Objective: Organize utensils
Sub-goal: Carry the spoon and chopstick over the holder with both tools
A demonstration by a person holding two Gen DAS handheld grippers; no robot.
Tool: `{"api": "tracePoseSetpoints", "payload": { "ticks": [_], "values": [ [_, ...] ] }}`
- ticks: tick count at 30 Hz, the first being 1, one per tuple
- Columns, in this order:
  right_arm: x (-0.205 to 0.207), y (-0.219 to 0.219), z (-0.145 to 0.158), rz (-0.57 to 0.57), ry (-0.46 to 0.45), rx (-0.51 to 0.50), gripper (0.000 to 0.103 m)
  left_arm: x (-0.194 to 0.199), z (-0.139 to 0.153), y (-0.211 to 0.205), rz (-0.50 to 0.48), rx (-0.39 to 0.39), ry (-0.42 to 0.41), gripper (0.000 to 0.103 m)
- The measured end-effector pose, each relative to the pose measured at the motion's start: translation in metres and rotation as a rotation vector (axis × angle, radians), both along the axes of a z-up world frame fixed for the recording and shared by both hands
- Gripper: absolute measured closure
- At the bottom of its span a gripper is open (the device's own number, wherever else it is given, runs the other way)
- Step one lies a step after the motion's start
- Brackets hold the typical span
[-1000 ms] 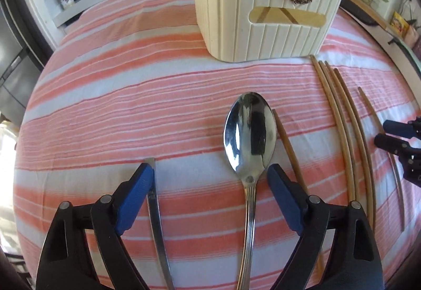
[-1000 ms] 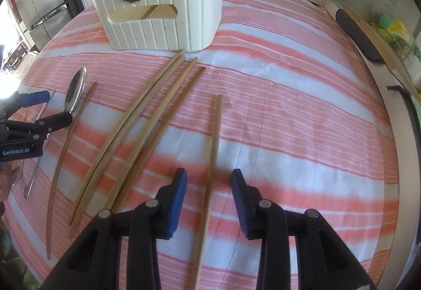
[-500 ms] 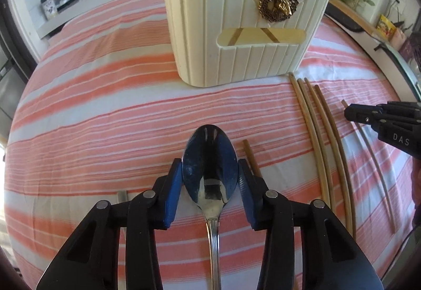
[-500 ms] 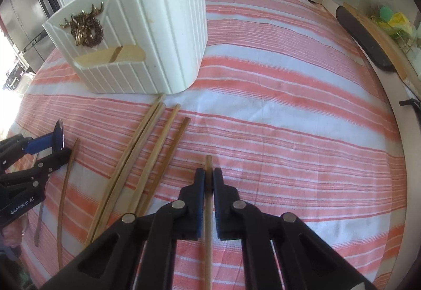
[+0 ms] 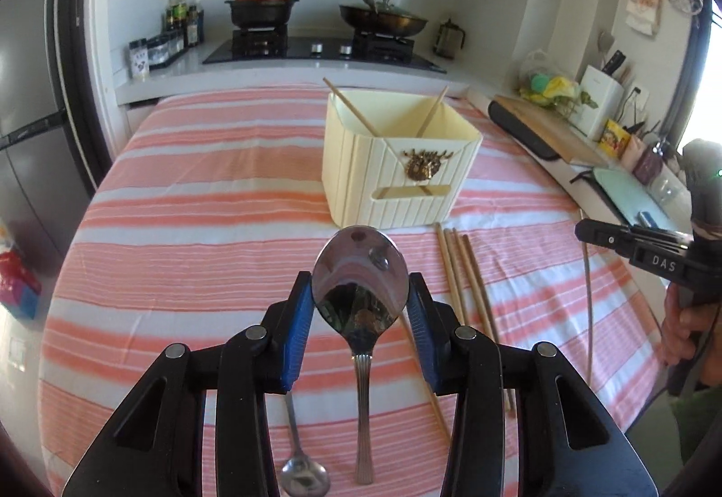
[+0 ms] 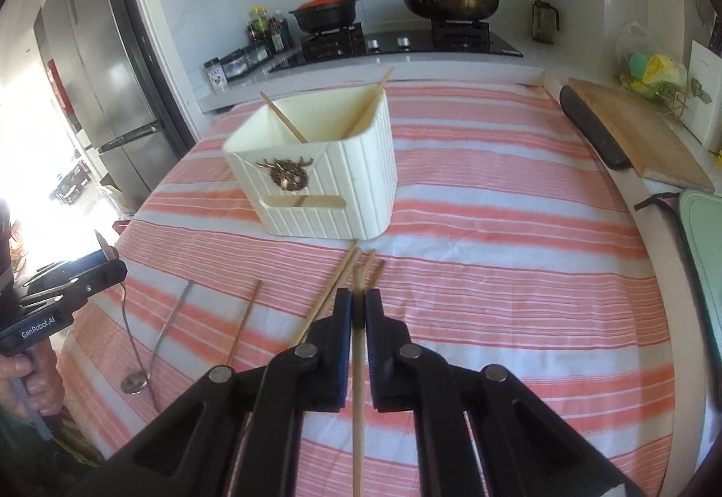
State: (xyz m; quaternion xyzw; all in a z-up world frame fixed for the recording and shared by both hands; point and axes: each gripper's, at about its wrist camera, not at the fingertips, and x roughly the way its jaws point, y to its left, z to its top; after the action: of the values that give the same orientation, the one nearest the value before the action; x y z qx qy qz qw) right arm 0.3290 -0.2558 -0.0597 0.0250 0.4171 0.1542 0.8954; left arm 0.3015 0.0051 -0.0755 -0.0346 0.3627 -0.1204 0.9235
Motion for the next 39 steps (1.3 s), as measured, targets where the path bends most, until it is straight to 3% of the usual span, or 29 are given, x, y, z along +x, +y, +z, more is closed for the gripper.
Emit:
{"api": "tracePoseSetpoints", "payload": {
  "ticks": [9,16,24,39],
  "values": [
    [-0.061,0.006,0.048,0.033,-0.154,0.033,0.097,-0.038,0.026,0.010,0.000,-0.033,-0.080,0.061],
    [-0.084,0.005,0.075,0.016,-0.258,0.065,0.097,-0.045,0.048,0.018,-0.010,-0.062,-0.113,0.062],
    [-0.082,0.005,0.098,0.009,-0.323,0.073,0.097,-0.033,0.073,0.023,-0.042,-0.089,-0.112,0.062],
    [-0.042,0.007,0.129,0.027,-0.331,0.108,0.097,-0.020,0.124,0.066,-0.028,-0.170,-0.119,0.062]
  ]
}}
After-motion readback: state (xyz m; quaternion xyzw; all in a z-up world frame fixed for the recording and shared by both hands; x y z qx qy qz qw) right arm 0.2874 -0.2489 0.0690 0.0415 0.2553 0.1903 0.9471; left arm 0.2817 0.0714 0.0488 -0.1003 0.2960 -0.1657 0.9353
